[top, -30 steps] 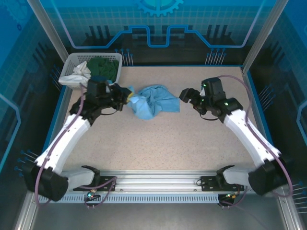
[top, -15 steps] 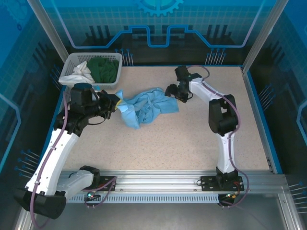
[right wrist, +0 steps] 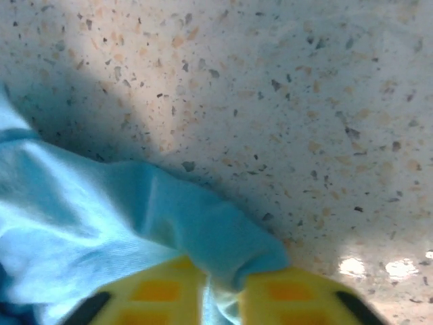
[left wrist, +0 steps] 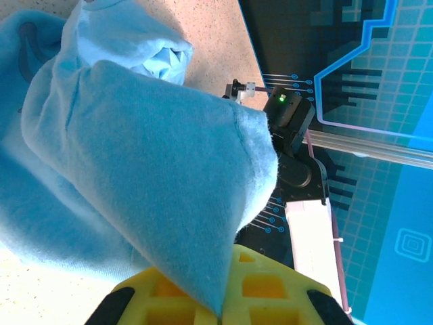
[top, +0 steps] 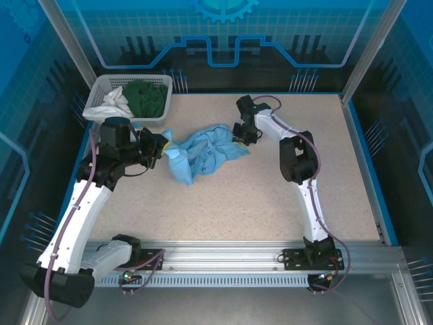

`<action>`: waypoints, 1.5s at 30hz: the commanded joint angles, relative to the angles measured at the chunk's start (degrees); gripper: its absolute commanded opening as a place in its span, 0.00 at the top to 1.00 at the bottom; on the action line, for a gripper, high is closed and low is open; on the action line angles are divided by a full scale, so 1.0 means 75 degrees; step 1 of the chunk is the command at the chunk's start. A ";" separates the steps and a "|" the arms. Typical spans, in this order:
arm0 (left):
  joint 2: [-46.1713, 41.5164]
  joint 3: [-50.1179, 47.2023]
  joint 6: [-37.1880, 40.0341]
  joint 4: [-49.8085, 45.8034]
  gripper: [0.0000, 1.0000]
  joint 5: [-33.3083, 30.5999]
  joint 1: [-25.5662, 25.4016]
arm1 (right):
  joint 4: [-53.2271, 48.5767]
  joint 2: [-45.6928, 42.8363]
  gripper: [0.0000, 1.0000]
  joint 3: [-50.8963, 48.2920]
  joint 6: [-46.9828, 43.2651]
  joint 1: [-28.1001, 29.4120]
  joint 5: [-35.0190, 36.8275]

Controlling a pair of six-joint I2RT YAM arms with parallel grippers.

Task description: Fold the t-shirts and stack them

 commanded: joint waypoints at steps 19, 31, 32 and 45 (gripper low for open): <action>0.3702 0.5004 -0.2741 0.4103 1.00 -0.0381 0.0250 | 0.1237 -0.6597 0.97 -0.3127 -0.0306 -0.2802 -0.1754; 0.9761 1.3220 -0.3883 0.3754 1.00 0.1045 0.0291 | 0.1375 -0.4966 1.00 -0.0927 0.0383 -0.3546 -0.2972; 1.0326 1.3989 -0.4356 0.4036 1.00 0.0987 0.0349 | 0.1434 -0.4920 1.00 -0.0551 0.0368 -0.3563 -0.3089; 0.1701 0.0152 0.1391 0.3503 0.82 0.1393 -0.1385 | 0.2982 -1.0015 0.36 -0.8856 -0.0510 -0.3067 -0.2519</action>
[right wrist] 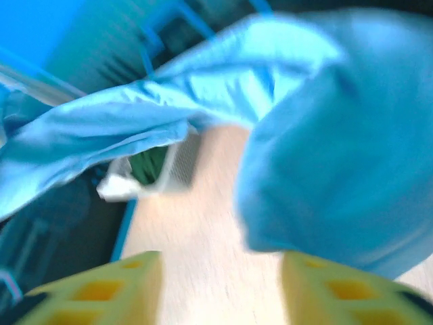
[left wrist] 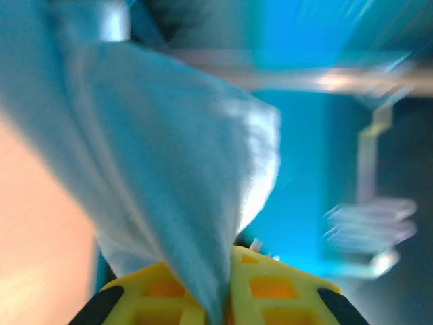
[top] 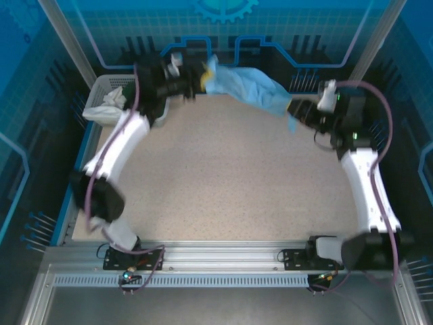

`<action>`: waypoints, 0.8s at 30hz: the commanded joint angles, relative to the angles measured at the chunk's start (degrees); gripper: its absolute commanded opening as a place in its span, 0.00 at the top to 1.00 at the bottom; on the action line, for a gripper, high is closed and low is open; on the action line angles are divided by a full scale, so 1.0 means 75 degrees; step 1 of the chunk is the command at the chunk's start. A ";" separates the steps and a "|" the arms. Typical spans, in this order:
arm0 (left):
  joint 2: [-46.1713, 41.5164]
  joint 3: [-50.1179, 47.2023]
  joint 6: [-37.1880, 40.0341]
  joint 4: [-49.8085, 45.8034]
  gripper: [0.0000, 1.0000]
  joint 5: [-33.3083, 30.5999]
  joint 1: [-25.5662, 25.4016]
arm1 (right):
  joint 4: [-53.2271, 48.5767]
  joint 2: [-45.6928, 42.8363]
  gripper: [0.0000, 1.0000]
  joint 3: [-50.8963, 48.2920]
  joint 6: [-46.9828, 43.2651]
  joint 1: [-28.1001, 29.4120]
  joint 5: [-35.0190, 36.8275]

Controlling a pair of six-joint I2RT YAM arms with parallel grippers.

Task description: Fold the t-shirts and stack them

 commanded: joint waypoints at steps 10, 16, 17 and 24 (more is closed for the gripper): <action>-0.5198 -0.6739 0.4434 -0.4402 0.03 -0.1924 0.1384 | -0.2038 -0.0355 0.19 -0.3079 0.1219 -0.0524 0.2909; -0.3275 -0.5646 0.4359 -0.3643 0.11 -0.1587 0.1146 | -0.3146 0.2488 0.26 -0.0036 0.1008 0.0169 0.3715; -0.2745 -0.5216 0.4561 -0.3865 0.12 -0.1796 0.0970 | -0.3512 0.3093 0.28 0.0620 0.0898 0.0339 0.3837; 0.1048 -0.1722 0.5197 -0.4993 0.22 -0.2677 -0.0348 | -0.5288 0.6745 0.34 0.5016 0.0106 0.1893 0.4183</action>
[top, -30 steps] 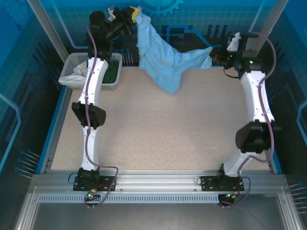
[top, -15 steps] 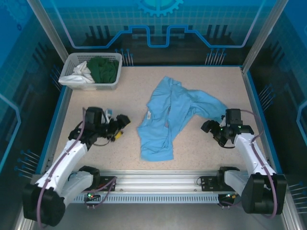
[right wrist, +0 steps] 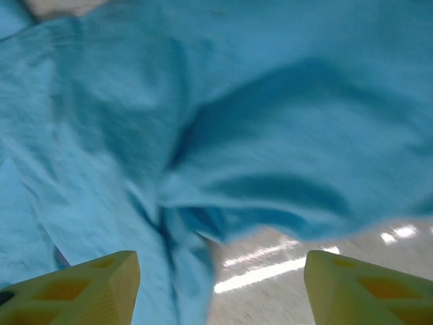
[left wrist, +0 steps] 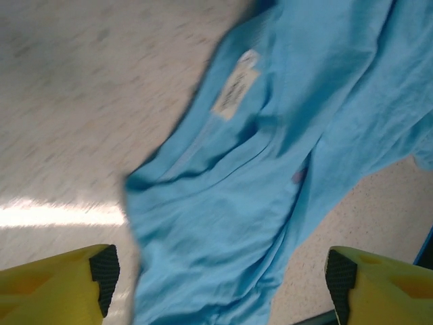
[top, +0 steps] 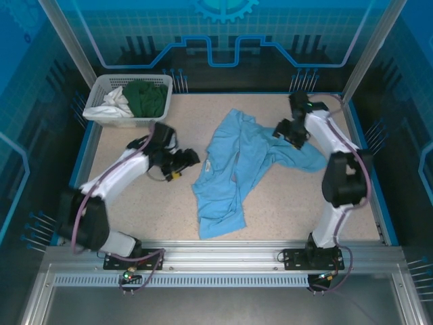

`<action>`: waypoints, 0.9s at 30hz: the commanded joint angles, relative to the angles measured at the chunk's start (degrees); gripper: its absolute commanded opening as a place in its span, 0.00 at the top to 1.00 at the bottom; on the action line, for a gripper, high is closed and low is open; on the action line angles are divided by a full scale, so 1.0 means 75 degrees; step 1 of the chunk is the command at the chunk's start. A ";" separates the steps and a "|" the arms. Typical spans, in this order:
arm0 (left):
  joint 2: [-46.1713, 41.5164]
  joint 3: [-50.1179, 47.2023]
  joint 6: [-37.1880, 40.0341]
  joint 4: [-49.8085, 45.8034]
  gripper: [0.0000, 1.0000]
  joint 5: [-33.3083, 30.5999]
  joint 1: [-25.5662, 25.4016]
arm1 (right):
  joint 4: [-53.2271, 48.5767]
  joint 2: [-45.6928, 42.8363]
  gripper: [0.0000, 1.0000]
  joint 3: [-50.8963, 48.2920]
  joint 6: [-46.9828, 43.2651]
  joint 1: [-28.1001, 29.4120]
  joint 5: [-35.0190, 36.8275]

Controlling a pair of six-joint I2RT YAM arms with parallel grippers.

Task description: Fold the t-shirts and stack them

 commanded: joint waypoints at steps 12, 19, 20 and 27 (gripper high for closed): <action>0.5540 0.6062 0.0152 -0.0913 0.42 -0.0667 -0.0752 | -0.2100 0.4705 0.47 0.6373 0.0075 0.1849 0.1004; 0.7241 0.7938 0.0596 -0.2265 0.48 -0.1680 -0.0971 | -0.1817 0.5273 0.59 0.6406 0.0076 0.1757 0.1130; 0.7385 0.8049 0.0613 -0.2368 0.49 -0.1854 -0.0979 | -0.1713 0.5300 0.64 0.6405 -0.0023 0.1724 0.0947; 0.7745 0.8001 0.0498 -0.2484 0.55 -0.2538 -0.0948 | -0.1817 0.5146 0.88 0.6466 -0.0298 0.1698 0.0832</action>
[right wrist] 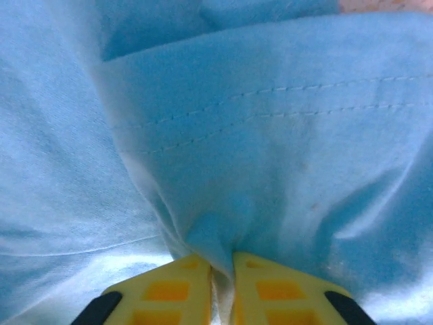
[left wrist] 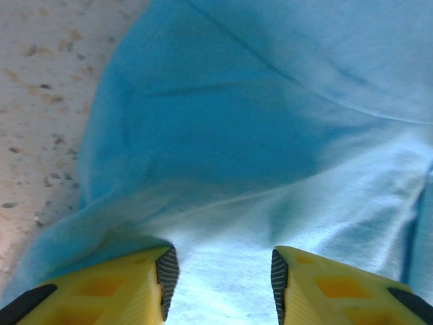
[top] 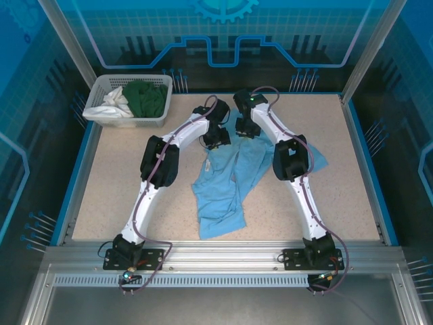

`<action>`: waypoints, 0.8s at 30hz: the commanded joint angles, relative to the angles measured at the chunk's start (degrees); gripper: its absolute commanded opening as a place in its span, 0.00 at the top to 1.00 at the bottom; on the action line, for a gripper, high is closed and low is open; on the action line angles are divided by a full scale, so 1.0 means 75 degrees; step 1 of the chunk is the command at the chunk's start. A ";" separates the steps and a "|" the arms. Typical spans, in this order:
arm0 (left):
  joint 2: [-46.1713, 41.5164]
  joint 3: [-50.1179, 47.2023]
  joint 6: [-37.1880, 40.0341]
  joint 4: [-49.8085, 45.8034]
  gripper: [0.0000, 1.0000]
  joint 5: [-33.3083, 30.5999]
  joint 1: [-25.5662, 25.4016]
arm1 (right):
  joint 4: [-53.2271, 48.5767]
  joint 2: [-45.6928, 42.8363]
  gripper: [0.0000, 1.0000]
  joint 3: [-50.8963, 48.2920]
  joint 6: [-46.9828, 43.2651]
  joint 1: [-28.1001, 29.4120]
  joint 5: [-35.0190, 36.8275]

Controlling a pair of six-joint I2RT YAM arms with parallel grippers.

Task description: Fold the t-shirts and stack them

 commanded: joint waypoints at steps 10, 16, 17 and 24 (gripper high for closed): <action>-0.0202 -0.1251 -0.1240 0.0129 0.64 -0.0825 0.0671 | 0.0192 -0.2231 0.94 -0.1836 -0.0256 0.0084 -0.0251; -0.0543 -0.1938 -0.1525 0.0402 0.64 -0.0940 0.1123 | 0.0844 -0.3929 0.93 -0.3867 -0.0229 0.0107 -0.0488; -0.0570 -0.2002 -0.1584 0.0415 0.64 -0.0925 0.1205 | 0.0907 -0.4219 0.95 -0.4173 -0.0276 0.0096 -0.0503; -0.0768 -0.2196 -0.1745 0.0601 0.63 -0.0754 0.1550 | 0.2073 -0.7644 0.97 -0.8222 -0.0072 -0.0271 -0.0616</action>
